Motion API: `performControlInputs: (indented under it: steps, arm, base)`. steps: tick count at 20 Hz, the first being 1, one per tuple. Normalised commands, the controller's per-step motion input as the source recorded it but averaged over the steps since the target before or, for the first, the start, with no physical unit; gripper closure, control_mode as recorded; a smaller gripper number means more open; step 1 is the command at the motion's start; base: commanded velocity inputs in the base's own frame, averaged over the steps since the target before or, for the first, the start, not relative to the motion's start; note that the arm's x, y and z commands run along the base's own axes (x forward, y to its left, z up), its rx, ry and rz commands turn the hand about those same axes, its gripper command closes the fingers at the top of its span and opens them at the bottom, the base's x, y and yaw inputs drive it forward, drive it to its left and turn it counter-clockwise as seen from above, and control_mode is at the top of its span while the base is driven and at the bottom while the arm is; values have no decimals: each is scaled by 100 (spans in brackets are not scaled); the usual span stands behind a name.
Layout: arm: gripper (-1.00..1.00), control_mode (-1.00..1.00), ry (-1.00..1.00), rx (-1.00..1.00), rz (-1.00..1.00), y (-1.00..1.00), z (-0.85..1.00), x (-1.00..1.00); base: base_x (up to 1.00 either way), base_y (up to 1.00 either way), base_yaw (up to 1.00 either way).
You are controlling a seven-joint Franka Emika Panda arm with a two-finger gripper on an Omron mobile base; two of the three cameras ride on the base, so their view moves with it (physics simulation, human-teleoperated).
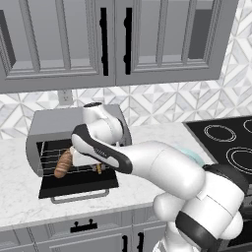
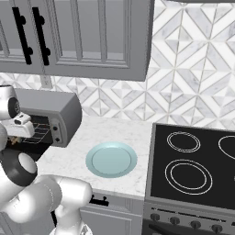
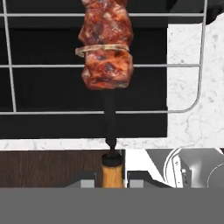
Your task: Pick up the kebab skewer and baguette bread, and place them inside the toaster oven. Close the toaster oven door and start by setting the timer.
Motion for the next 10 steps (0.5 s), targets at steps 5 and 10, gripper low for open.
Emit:
performControlInputs:
  steps: [5, 10]
  arm:
    - [100, -100, 0, 0, -3, 0, -2, 14]
    - [100, -100, 0, 0, -2, 0, -4, 17]
  base:
    - [0, 0, 0]
    - [0, 0, 0]
